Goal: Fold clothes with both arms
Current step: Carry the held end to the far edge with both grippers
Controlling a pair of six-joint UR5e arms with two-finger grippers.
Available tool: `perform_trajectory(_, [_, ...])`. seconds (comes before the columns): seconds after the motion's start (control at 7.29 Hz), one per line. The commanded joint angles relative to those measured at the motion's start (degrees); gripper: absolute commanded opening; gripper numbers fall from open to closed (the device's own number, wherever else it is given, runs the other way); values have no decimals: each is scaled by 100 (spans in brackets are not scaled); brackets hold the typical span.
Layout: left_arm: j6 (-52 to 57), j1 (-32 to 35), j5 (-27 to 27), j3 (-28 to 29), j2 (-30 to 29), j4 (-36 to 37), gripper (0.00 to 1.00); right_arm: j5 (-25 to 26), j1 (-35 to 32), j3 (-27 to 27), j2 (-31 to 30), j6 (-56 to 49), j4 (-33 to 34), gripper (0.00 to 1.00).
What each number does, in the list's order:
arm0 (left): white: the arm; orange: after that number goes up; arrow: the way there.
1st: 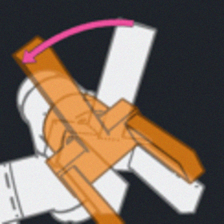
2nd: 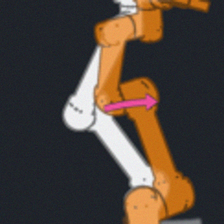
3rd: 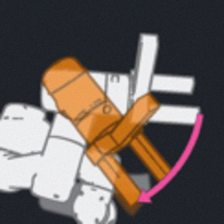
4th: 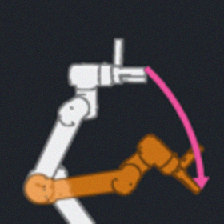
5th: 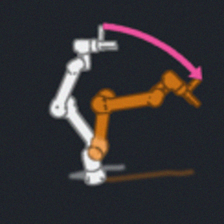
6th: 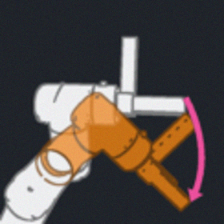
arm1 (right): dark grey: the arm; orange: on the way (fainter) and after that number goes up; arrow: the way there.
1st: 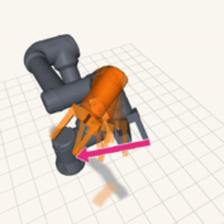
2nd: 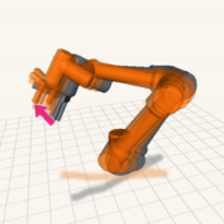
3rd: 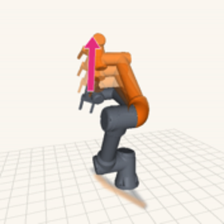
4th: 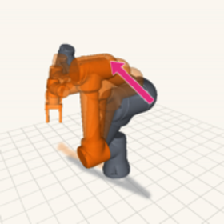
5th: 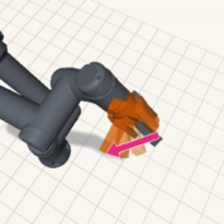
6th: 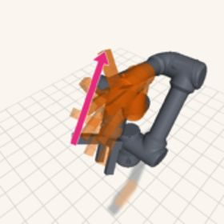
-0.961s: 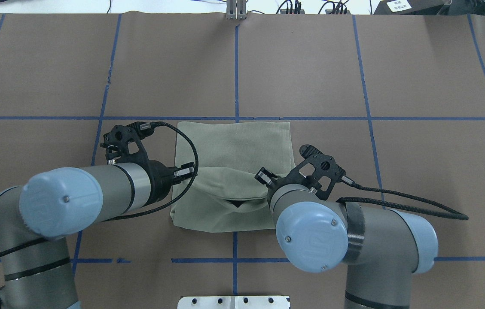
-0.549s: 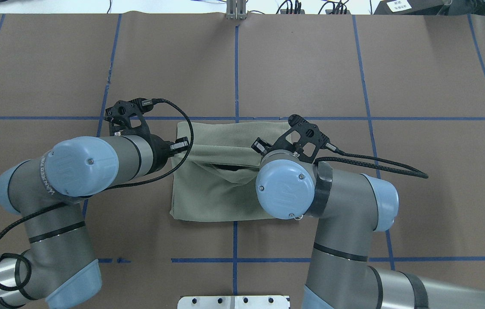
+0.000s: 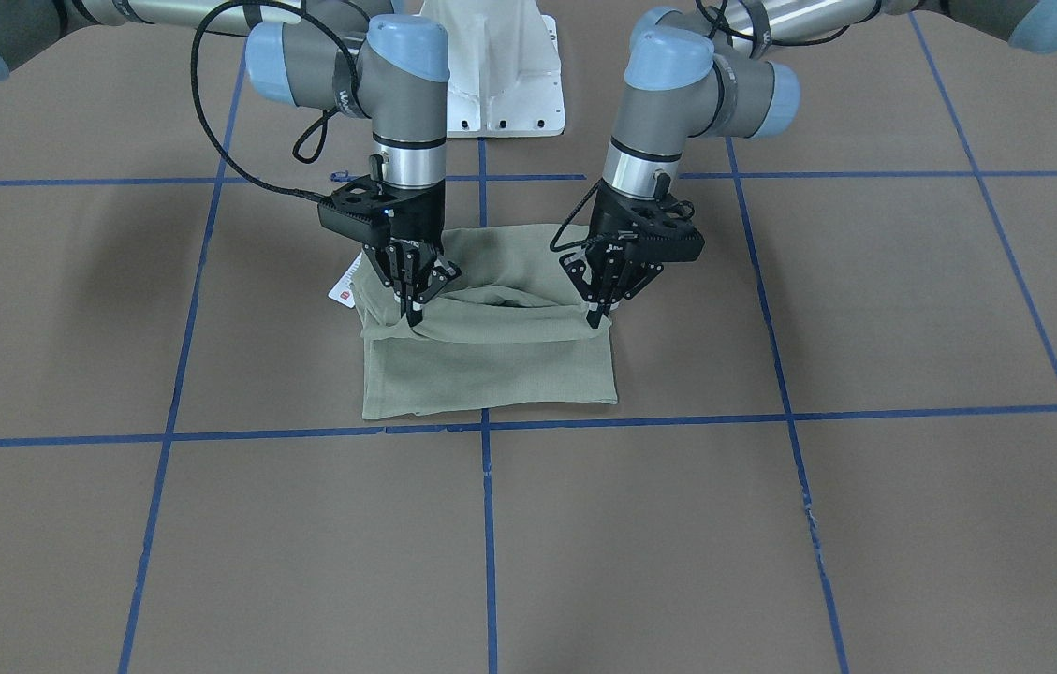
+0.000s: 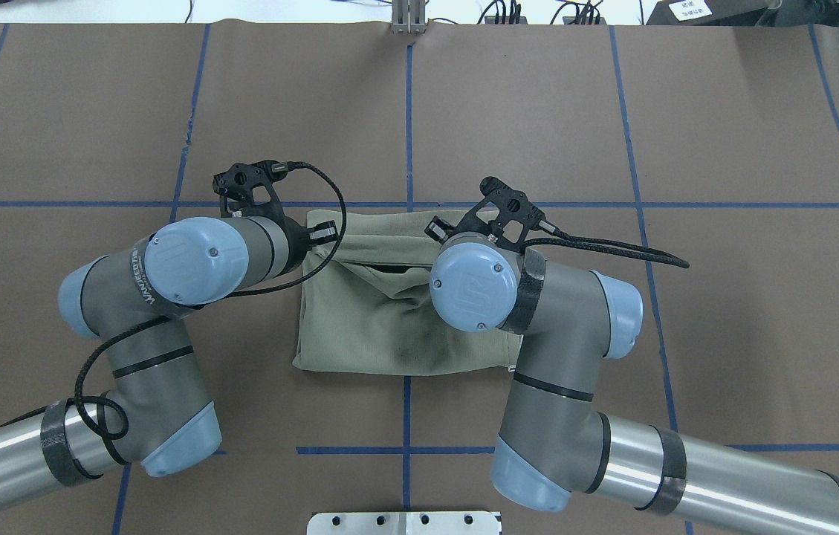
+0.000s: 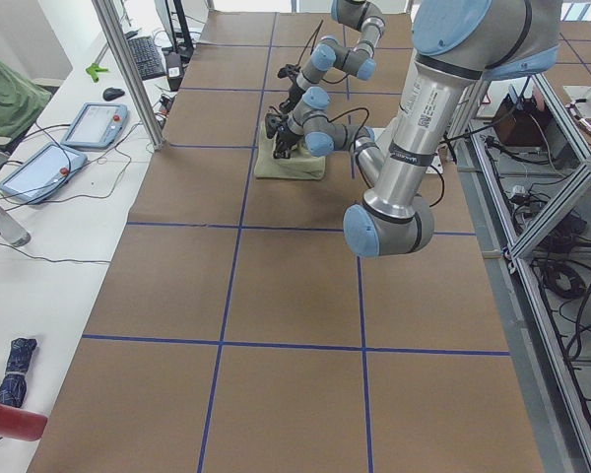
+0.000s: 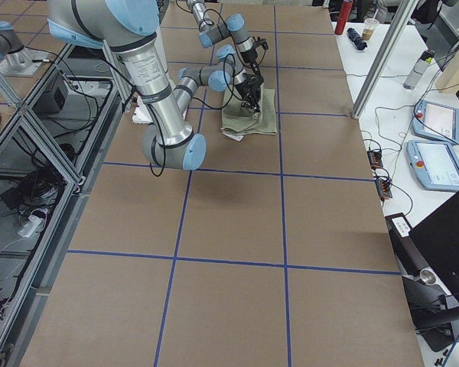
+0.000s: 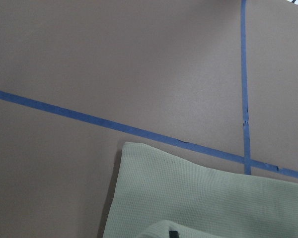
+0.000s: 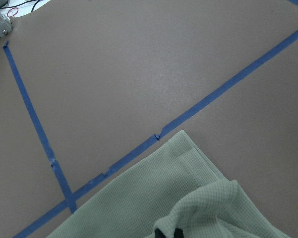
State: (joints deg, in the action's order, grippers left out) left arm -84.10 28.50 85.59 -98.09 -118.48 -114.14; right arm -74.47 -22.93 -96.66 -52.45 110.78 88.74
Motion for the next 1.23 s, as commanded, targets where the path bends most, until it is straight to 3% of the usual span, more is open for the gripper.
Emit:
perform_trajectory(0.0, [43,42,2,177,-43,-161,0,-6,-45,243,41,-74,-93,0])
perform_trajectory(0.14, [43,41,19,185,-96,-152,0,-6,-36,253,68,-83,-93,0])
perform_trajectory(0.27, [43,41,37,185,-122,-161,13,-6,-36,296,77,-127,-85,15])
perform_trajectory(0.41, [95,41,45,185,-140,-152,86,2,-36,375,103,-762,-93,99])
perform_trajectory(0.55, [531,68,54,107,-140,-152,100,-50,-45,332,121,-891,-85,100])
perform_trajectory(0.69, [1109,251,394,-7,-105,-152,100,-338,-149,114,138,-1092,-15,100])
perform_trajectory(0.82, [1768,635,1128,-182,-9,-143,100,-480,-150,-210,138,-1320,186,100])
perform_trajectory(1.1, [2109,815,1425,-316,132,-152,100,-315,391,-222,86,-1384,293,100])
